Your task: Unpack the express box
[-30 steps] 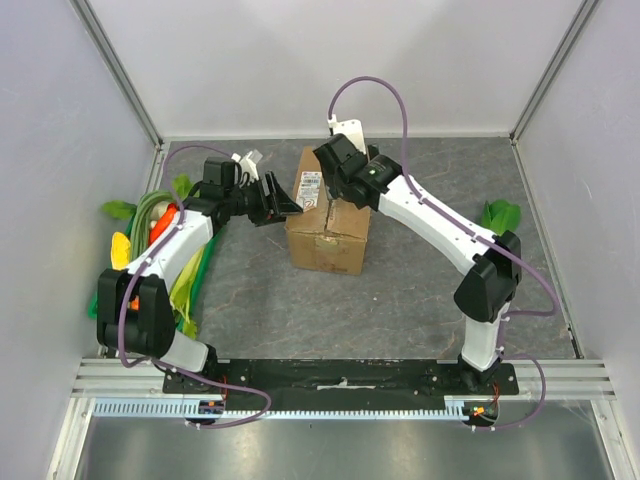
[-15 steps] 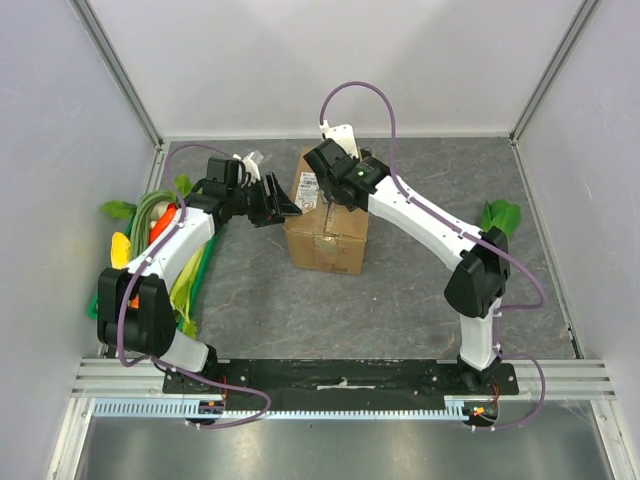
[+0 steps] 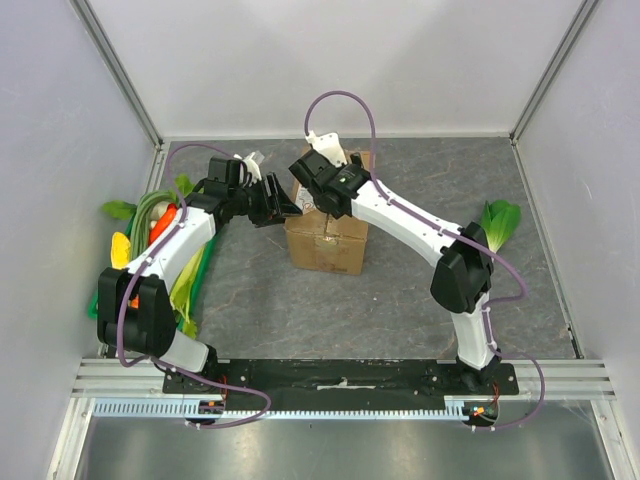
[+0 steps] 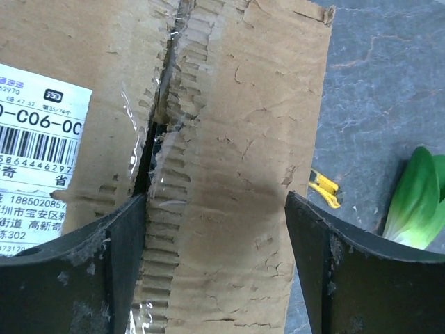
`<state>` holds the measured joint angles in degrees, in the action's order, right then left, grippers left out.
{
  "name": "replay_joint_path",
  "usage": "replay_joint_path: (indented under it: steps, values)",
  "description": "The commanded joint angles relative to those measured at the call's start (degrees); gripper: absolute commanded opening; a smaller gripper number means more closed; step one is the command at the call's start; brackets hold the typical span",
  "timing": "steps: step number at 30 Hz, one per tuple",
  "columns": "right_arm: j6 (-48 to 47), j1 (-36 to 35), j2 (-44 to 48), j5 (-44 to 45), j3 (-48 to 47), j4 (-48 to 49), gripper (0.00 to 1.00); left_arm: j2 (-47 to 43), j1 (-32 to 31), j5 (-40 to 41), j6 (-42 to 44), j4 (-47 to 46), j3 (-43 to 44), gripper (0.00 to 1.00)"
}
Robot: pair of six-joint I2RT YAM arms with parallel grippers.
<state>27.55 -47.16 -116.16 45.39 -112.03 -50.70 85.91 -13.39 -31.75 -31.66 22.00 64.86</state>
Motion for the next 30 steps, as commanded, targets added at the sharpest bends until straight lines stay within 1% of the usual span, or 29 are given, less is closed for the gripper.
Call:
replay_joint_path:
  steps: [1, 2, 3, 4, 5, 8, 14, 17, 21, 24, 30]
  values:
    - [-1.0, -0.2, -1.4, 6.9, -3.3, -2.7, 0.84, 2.1, -0.1, 9.3, 3.0, 5.9, 0.2, 0.64]
    - [-1.2, -0.2, -1.2, 7.5, -3.6, -3.2, 0.83, 2.1, 0.0, 9.9, 2.7, 6.0, 0.1, 0.63]
    - [-1.4, -0.3, -0.8, 8.7, -4.0, -3.6, 0.8, 1.8, 0.1, 10.9, 2.7, 6.2, 0.0, 0.62]
    - [-1.8, -0.3, -0.2, 9.4, -4.3, -3.7, 0.78, 1.6, 0.1, 11.4, 2.5, 6.3, 0.1, 0.62]
    - [-2.1, -0.2, 1.2, 9.9, -4.5, -3.8, 0.75, 1.5, 0.1, 11.6, 2.2, 6.3, 0.0, 0.61]
    - [-3.0, -0.1, 4.5, 11.0, -4.6, -3.8, 0.71, 1.4, 0.1, 12.4, 1.8, 6.3, 0.1, 0.61]
    - [-2.6, 1.5, 10.7, 8.1, -1.5, -3.8, 0.69, 1.3, 0.1, 12.4, 1.4, 6.4, 0.2, 0.61]
    - [-1.0, 3.5, 14.0, 6.1, 3.2, -3.1, 0.69, 1.1, 0.1, 12.3, 1.3, 6.4, 0.2, 0.61]
    - [-0.4, 6.0, 19.4, 2.6, 11.7, 1.2, 0.69, 0.8, 0.1, 11.8, 1.3, 6.3, 0.4, 0.61]
    - [-1.0, 6.7, 23.0, -0.2, 16.3, 4.5, 0.7, 0.6, 0.1, 11.3, 1.7, 6.4, 1.0, 0.61]
    - [1.5, 9.6, 28.6, -4.5, 23.6, 7.8, 0.7, -0.5, 0.0, 11.1, 2.4, 6.3, 3.3, 0.63]
